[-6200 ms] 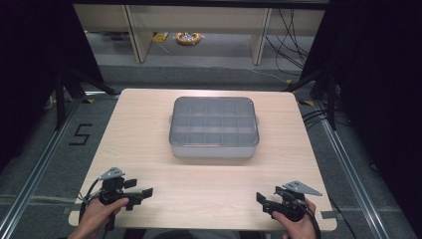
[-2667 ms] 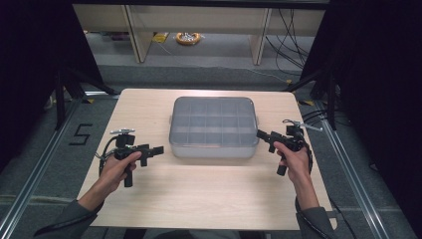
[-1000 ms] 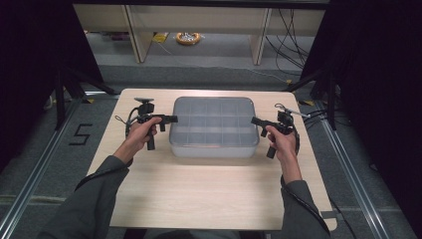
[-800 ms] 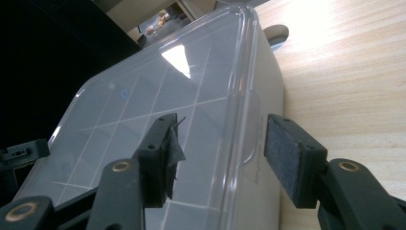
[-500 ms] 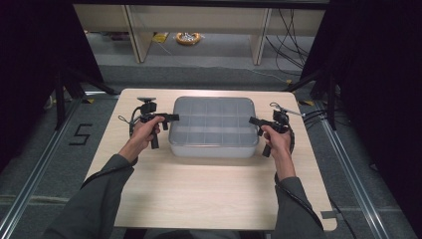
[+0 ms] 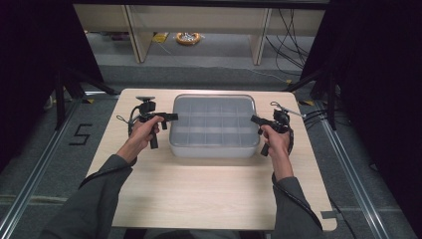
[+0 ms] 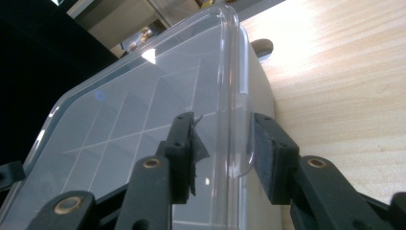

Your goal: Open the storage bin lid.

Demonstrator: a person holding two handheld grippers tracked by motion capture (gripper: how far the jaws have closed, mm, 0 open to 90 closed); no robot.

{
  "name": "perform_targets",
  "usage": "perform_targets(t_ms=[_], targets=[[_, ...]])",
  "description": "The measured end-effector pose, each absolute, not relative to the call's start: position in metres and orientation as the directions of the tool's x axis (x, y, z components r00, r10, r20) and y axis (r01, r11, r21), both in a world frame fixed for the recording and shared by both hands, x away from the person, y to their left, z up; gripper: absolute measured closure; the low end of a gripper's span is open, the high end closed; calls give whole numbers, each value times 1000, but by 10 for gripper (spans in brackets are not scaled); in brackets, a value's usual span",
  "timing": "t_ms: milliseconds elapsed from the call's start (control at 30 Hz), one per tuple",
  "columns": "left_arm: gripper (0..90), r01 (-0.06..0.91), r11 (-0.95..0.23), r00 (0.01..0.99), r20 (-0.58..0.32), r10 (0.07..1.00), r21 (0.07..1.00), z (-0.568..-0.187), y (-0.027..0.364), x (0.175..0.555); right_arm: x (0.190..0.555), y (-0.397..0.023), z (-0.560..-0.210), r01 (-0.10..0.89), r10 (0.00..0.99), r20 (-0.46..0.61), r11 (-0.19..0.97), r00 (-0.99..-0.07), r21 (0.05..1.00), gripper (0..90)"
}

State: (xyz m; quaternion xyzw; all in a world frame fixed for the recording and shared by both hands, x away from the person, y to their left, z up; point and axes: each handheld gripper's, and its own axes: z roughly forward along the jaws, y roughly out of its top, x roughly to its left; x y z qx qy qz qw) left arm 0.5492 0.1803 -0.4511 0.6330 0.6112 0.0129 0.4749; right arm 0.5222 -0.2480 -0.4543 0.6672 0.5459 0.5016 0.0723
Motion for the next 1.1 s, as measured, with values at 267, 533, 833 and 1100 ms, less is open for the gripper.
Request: perform_targets(t_ms=[267,533,833,1100], targets=[[624,745,230,244,-577,779,625,-445,184,546,519,-252,-447,616,812,572,-392,-118,684,710],[637,732,238,253,-579,775,638,-435,185,542,512,-250,-438,609,737,667,-483,-104,629,709],[638,709,215,300,-563,770,671,-417,186,531,501,-252,-419,593,735,665,-481,-128,646,716],[641,682,204,334,-547,767,703,-402,189,518,488,-252,-402,580,734,661,-474,-155,662,715]])
